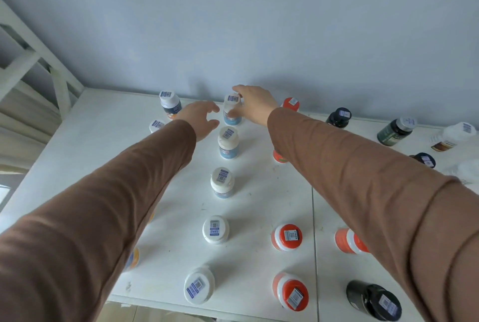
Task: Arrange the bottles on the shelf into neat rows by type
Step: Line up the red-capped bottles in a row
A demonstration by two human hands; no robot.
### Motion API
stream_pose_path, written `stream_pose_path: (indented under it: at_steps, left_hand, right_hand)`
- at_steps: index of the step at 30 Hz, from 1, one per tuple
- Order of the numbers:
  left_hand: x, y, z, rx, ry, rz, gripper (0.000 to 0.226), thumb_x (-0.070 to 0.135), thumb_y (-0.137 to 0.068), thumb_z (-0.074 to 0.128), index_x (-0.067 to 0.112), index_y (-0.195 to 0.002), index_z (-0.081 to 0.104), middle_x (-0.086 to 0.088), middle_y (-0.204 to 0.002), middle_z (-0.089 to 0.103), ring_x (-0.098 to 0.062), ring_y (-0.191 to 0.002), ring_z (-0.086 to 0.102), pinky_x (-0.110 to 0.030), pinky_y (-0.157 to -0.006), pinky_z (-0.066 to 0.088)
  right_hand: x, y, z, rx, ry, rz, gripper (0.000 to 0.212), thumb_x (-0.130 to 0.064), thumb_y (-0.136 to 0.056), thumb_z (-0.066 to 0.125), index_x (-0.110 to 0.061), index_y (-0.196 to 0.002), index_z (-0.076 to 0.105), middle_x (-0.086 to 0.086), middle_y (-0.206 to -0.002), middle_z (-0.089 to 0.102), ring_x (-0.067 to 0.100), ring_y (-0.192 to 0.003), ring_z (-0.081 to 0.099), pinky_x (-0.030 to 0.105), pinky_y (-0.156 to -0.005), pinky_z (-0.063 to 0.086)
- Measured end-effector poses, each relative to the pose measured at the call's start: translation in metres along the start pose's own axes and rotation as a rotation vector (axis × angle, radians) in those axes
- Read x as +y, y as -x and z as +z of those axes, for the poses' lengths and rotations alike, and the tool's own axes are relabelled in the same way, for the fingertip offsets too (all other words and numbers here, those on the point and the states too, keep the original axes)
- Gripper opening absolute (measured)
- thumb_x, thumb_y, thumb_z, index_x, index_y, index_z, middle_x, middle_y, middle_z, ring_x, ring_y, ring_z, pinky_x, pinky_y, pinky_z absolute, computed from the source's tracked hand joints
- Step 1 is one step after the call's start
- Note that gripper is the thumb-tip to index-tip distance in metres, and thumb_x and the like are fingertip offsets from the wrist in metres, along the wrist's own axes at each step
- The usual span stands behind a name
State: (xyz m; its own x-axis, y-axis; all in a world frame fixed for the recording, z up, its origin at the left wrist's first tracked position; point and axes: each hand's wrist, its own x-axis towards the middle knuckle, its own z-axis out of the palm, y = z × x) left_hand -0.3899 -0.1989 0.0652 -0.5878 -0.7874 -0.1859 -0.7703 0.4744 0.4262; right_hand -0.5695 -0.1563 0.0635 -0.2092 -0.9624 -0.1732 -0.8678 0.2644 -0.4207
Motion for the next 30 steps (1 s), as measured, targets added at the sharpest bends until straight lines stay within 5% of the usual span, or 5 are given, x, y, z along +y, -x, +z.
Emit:
stream_pose_path:
  at_steps: [8,13,19,26,30]
  left_hand:
    - [0.064,0.043,0.0,0.106,0.023,0.205,0.035,0.026,-0.092,0.052,0.024,-0.126,0.056,-0.002,-0.131,0.058,-0.025,-0.12,0.052,-0.034,-0.101,0.039]
    - [0.096,0.058,0.034,-0.003,-0.008,0.205,0.033,0.022,-0.095,0.047,0.021,-0.127,0.053,-0.002,-0.128,0.056,-0.023,-0.12,0.052,-0.033,-0.1,0.04]
    - [0.099,0.057,0.065,-0.125,0.002,0.096,0.035,0.02,-0.096,0.042,0.018,-0.131,0.048,-0.006,-0.132,0.056,-0.027,-0.121,0.052,-0.032,-0.102,0.04]
    - [0.111,0.076,0.059,-0.36,0.822,-0.097,0.036,0.039,-0.1,0.036,0.015,-0.113,0.06,-0.012,-0.117,0.066,-0.026,-0.108,0.063,-0.04,-0.098,0.05]
    - [0.124,0.092,0.052,-0.592,1.236,-0.211,0.061,0.055,-0.098,0.027,0.004,-0.106,0.061,-0.016,-0.085,0.069,-0.025,-0.074,0.067,-0.034,-0.078,0.055]
  right_hand:
    - [0.044,0.093,-0.048,0.143,-0.025,-0.068,0.029,-0.032,-0.092,0.06,-0.022,-0.119,0.066,0.002,-0.113,0.064,0.019,-0.103,0.059,0.032,-0.087,0.045]
    - [0.069,0.131,-0.03,-0.082,0.177,-0.081,0.047,-0.036,-0.087,0.065,-0.027,-0.132,0.056,0.003,-0.131,0.054,0.025,-0.12,0.05,0.041,-0.099,0.043]
    - [0.081,0.143,-0.02,0.034,0.153,-0.068,0.039,-0.014,-0.089,0.059,-0.024,-0.127,0.059,0.001,-0.132,0.056,0.025,-0.119,0.054,0.035,-0.094,0.044]
    - [0.066,0.185,-0.064,0.135,-0.349,0.047,0.025,-0.035,-0.094,0.059,-0.021,-0.112,0.069,0.003,-0.096,0.071,0.016,-0.083,0.064,0.045,-0.088,0.054]
    - [0.052,0.199,-0.073,0.237,-0.433,0.167,0.052,-0.057,-0.088,0.058,-0.006,-0.088,0.067,0.004,-0.076,0.069,0.015,-0.068,0.061,0.042,-0.081,0.055]
